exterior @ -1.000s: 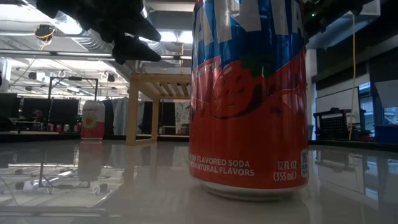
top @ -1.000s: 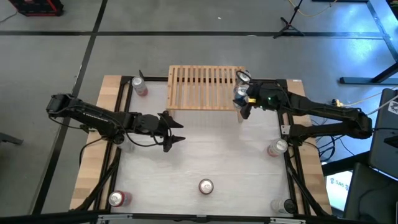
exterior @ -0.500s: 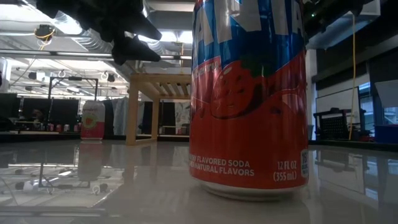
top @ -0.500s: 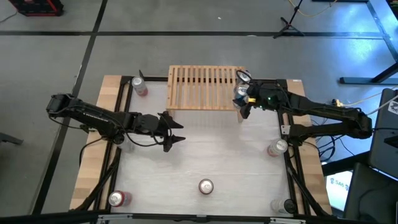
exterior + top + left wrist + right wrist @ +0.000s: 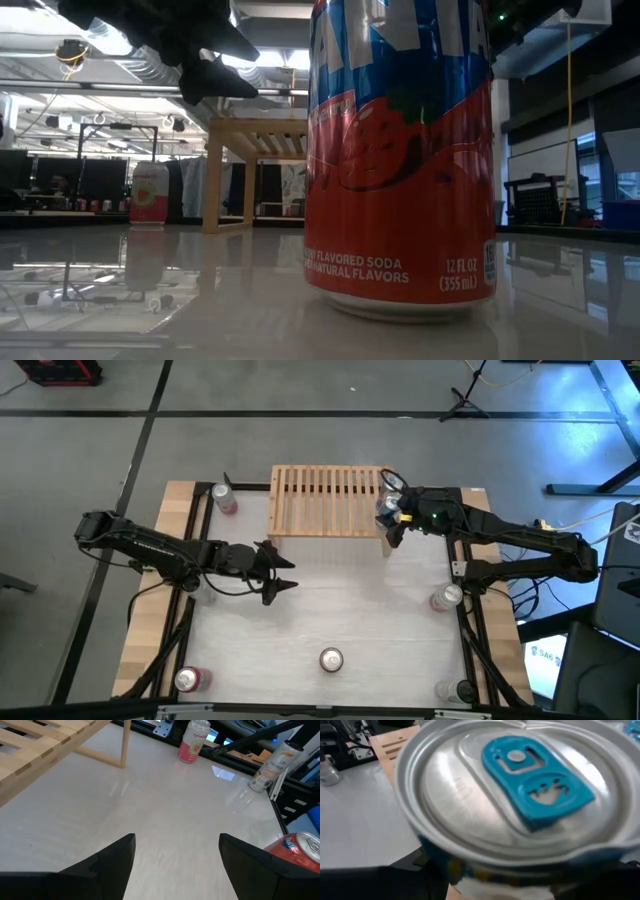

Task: Place canned beverage on shelf
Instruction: Put the blue soda can on the shelf aligned with the other blue soda can

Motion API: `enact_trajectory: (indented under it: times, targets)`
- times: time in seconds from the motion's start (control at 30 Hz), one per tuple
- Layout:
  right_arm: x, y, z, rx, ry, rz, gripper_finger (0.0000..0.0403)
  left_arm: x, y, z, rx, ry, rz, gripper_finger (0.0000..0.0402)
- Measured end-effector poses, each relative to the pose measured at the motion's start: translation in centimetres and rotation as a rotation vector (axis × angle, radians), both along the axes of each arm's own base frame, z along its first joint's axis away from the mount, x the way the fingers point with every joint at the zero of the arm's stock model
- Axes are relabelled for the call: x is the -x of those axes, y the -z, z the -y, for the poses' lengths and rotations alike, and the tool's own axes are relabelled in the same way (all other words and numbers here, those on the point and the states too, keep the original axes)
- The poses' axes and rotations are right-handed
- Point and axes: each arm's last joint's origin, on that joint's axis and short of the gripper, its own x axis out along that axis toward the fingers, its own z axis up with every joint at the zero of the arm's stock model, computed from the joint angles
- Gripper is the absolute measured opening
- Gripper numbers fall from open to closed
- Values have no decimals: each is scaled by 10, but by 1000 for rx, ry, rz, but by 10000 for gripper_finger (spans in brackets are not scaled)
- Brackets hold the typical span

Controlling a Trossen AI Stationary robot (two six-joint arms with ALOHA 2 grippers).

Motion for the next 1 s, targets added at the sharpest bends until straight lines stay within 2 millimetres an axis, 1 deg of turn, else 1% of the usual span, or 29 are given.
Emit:
enact_trajectory:
  times: [0.1, 0.33, 0.73, 1.0]
  targets:
    - [0, -2, 0, -1, -2, 3, 252, 0, 0, 0, 0, 0, 0, 279]
    - [2, 3, -1, -23, -4, -44, 252, 0, 0, 0, 0, 0, 0, 279]
    - [2, 6, -1, -49, 9, -37, 253, 0, 0, 0, -2, 0, 0, 279]
    - [-7, 11, 2, -51, 9, -51, 253, 0, 0, 0, -2, -1, 0, 279]
